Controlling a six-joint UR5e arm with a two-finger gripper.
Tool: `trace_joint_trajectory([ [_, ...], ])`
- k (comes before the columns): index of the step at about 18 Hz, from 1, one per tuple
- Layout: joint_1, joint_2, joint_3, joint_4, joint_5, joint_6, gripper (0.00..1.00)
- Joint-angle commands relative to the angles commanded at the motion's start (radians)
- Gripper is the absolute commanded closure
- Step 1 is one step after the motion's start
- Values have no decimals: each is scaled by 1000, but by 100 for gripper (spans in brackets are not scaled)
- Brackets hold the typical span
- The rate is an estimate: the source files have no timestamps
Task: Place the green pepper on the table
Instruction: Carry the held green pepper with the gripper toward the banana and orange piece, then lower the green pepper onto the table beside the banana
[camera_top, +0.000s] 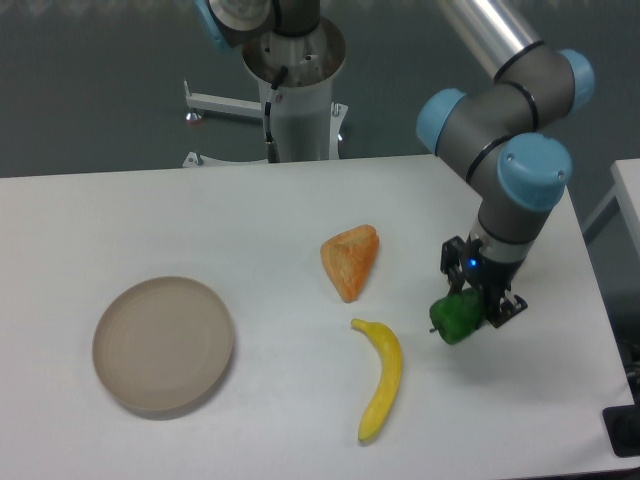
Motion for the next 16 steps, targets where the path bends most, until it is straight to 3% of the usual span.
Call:
trace_joint_trajectory([
  [8, 14, 37, -126, 92, -48, -9, 44],
  [16, 3, 41, -180, 152, -49, -37, 45],
])
